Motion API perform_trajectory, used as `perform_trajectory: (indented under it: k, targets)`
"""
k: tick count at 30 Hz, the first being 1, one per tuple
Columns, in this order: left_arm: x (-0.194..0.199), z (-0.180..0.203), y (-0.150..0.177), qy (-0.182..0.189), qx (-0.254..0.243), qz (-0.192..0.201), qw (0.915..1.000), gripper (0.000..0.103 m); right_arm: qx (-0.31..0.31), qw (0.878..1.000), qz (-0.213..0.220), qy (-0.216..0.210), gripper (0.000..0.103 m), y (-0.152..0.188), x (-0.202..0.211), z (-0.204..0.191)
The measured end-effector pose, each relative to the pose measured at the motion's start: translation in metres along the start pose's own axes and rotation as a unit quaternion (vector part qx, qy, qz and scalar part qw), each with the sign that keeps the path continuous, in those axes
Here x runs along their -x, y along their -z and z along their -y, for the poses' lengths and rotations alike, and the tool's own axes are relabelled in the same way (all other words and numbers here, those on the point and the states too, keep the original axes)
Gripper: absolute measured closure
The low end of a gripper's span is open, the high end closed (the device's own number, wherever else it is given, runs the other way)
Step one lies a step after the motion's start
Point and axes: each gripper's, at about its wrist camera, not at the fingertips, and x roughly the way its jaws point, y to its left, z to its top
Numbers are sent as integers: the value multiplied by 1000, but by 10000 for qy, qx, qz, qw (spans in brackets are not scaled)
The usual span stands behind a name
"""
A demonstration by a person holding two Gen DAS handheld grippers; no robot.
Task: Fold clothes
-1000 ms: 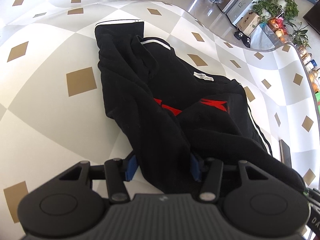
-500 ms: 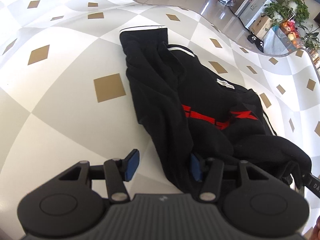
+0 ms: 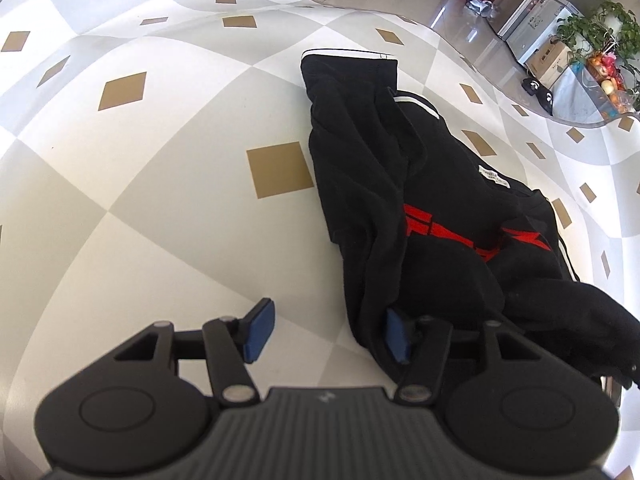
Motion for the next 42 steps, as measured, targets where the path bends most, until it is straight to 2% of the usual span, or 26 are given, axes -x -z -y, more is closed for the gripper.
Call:
perform_trajectory:
  k: [5,13,15,18,25,33,34,36,38,40,42]
  targets:
    - [14,1,4,127,-28,200,9997,46,49,9984,276,-491,65,-1,23,-6]
    - [33,5,17,122,-276,433,9986,41,472,9890,-79,-1396,63,21,20,-37]
    - [36,5,20,147,-336,454,9983,37,584,9854,-223,-1586,62,28,16,-45]
    - [39,6,26,118,-392,481,9980,31,840,9821,-301,-1658,60,39,11,-57]
    - [38,0,32,79,-300,412,9987,28,1529,9754,-217,-1574,59,55,-3,-78]
    - [36,-5,33,8,-236,384,9990,25,1578,9757,-201,-1504,59,59,-26,-84]
    - [36,-6,32,-5,-225,390,9990,25,1595,9751,-202,-1530,60,59,-26,-86]
    - [37,-9,32,-40,-192,411,9990,23,1633,9743,-218,-1538,70,59,-28,-91]
    - [38,-11,30,-75,-147,438,9989,22,1655,9741,-202,-1527,88,59,-27,-93]
    - [38,-13,29,-101,-102,458,9988,21,1649,9735,-149,-1576,95,58,-25,-95]
    - [39,-16,28,-120,-56,474,9988,21,1609,9720,-83,-1708,95,56,-19,-95]
